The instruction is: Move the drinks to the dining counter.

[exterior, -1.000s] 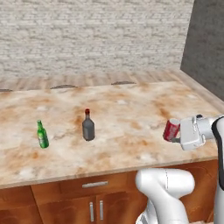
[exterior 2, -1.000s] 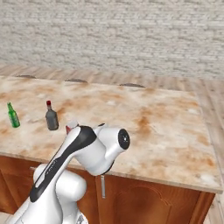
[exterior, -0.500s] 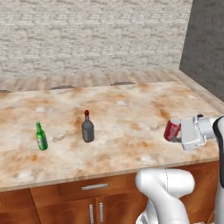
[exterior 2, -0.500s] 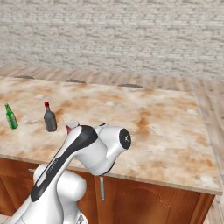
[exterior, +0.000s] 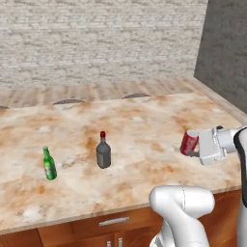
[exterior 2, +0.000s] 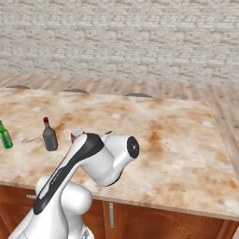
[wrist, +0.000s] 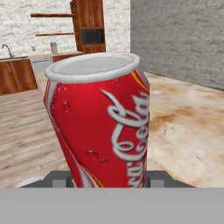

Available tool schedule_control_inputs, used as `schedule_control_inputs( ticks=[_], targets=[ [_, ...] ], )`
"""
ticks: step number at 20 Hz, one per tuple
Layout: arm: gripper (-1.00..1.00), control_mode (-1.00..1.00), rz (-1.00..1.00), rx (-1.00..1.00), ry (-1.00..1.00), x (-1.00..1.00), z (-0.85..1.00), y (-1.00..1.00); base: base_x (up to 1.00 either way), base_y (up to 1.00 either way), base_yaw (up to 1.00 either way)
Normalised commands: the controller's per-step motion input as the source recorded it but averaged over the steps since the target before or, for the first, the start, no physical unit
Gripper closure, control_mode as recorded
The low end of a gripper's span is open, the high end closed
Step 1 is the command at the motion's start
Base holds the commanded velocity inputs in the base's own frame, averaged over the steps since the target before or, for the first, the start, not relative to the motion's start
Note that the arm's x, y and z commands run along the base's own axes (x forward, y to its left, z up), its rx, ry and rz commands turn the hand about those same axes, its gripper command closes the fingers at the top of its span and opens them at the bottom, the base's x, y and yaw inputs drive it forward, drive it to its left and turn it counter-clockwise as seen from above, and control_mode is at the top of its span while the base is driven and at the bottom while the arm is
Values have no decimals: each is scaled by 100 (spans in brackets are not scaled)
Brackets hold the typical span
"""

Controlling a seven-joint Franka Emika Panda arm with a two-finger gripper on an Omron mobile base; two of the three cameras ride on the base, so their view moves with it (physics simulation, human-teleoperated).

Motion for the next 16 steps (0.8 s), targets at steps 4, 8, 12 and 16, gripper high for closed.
schedule_control_inputs(
  ticks=[4,8,12,16],
  targets=[
    [100,100,0,0,0,0,0,0,3,3,-3],
    [100,100,0,0,0,0,0,0,0,0,0],
    [100,100,0,0,0,0,0,0,0,0,0],
    [100,-100,0,0,1,1,0,0,0,0,0]
  ],
)
